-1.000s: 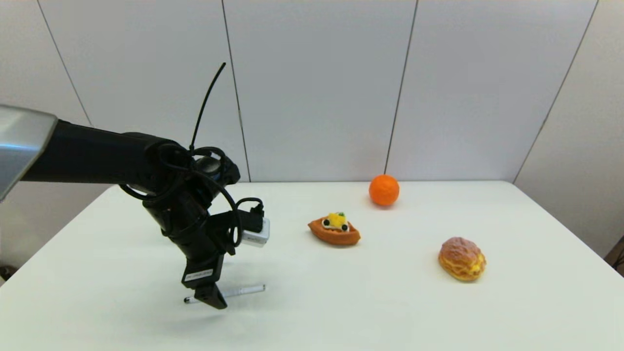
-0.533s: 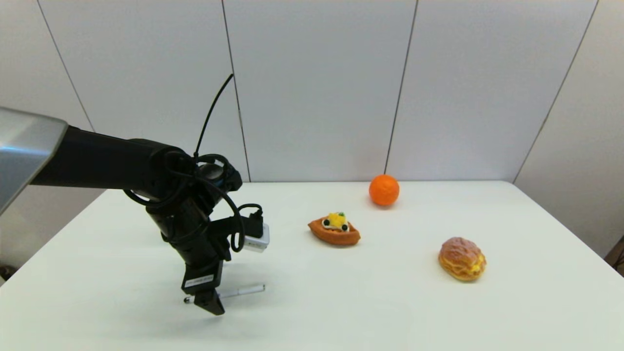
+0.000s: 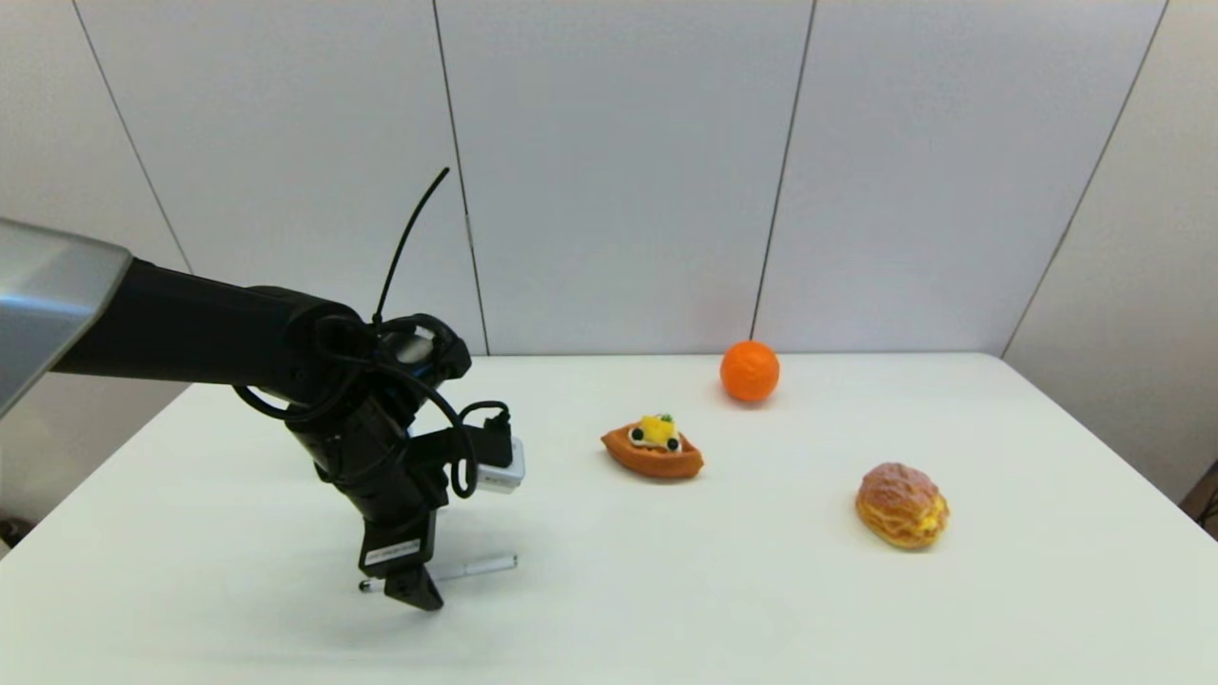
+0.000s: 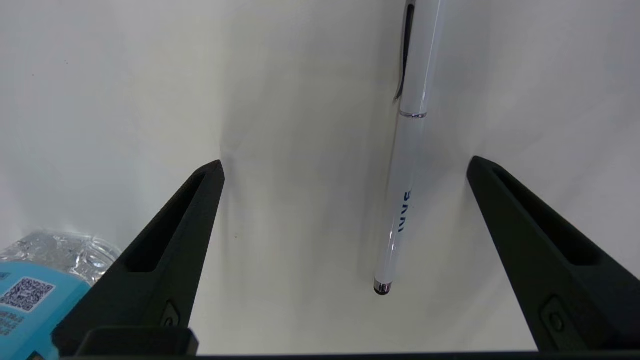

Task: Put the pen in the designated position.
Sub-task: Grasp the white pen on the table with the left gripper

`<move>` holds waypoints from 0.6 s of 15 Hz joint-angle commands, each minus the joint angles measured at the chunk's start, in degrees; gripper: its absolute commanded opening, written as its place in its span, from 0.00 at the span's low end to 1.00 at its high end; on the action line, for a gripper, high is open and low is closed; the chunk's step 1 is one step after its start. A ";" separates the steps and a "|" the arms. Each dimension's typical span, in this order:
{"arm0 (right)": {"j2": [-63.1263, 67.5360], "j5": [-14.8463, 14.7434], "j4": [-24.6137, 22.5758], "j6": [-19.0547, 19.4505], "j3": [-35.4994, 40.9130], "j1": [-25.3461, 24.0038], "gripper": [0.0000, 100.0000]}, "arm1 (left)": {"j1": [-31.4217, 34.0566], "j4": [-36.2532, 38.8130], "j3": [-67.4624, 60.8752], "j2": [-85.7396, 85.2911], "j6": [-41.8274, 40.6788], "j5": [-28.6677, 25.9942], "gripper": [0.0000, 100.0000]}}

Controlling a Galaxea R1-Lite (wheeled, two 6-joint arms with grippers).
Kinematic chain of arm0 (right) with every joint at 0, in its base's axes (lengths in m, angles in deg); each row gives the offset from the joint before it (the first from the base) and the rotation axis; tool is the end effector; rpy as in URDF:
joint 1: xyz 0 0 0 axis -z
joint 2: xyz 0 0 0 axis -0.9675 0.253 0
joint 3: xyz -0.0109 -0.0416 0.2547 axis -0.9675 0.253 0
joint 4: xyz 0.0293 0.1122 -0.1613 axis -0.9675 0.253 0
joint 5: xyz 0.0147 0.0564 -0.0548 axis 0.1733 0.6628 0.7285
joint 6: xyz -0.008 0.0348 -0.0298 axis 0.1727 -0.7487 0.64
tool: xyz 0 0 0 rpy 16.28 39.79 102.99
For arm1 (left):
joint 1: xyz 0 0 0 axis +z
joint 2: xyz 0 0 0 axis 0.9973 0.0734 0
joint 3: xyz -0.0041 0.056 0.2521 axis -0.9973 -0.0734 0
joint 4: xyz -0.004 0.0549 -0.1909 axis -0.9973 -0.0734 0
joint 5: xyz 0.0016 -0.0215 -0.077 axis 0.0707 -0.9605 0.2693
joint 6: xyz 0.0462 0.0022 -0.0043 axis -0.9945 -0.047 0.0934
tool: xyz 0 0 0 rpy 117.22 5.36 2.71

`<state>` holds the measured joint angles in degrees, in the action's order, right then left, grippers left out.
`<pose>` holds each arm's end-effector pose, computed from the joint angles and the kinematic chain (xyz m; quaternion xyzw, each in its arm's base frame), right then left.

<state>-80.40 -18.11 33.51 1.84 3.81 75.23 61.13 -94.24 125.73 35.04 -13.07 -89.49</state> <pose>0.0519 0.0024 0.0751 -0.0357 0.0004 0.0253 0.9990 0.2862 -0.1358 0.0625 0.4473 0.4536 -0.4669 0.6134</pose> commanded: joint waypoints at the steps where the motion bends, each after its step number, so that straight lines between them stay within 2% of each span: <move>1: -0.02 0.03 -0.05 0.03 0.00 0.02 1.00 | 0.05 -0.49 -0.05 -1.13 0.08 -0.04 1.00; 9: -0.02 0.03 0.04 0.03 0.00 -0.07 1.00 | -0.12 -3.39 0.13 -1.30 1.14 -1.18 1.00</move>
<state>-80.40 -18.13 33.48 1.81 3.81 75.21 61.07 -97.03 125.75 33.81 -11.74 -90.38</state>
